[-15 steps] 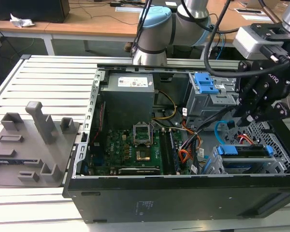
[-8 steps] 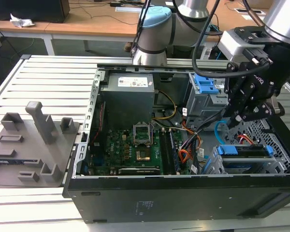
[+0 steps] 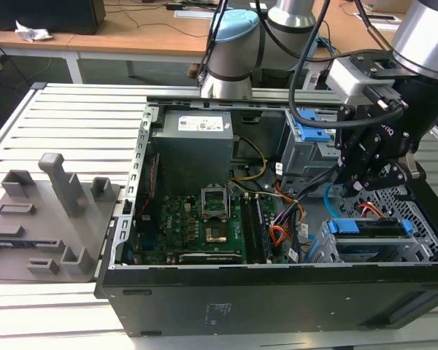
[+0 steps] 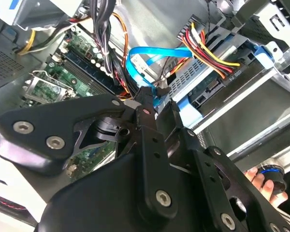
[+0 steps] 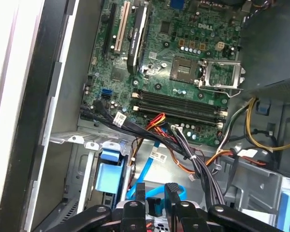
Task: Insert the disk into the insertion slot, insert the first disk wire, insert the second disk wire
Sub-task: 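Insert the second disk wire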
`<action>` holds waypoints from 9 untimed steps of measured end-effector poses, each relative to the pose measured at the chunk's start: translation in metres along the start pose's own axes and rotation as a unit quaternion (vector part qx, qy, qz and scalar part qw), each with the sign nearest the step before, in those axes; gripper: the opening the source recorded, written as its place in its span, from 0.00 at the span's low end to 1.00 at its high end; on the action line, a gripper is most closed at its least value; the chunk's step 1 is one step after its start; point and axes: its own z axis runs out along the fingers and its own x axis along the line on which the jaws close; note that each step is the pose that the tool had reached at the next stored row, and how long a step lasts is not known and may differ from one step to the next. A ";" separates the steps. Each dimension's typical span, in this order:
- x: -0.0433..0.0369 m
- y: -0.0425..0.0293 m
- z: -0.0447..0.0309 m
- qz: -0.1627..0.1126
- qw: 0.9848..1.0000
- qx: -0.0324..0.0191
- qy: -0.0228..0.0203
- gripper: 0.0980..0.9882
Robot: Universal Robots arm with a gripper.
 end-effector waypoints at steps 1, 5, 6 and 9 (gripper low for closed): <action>0.0000 0.0000 0.0000 0.000 1.000 0.000 0.000 0.23; 0.0000 0.0000 0.0000 0.000 1.000 0.000 0.000 0.07; 0.0000 0.0000 0.0000 0.000 1.000 0.000 0.000 0.07; 0.0000 0.0000 0.0000 0.000 1.000 0.000 0.001 0.07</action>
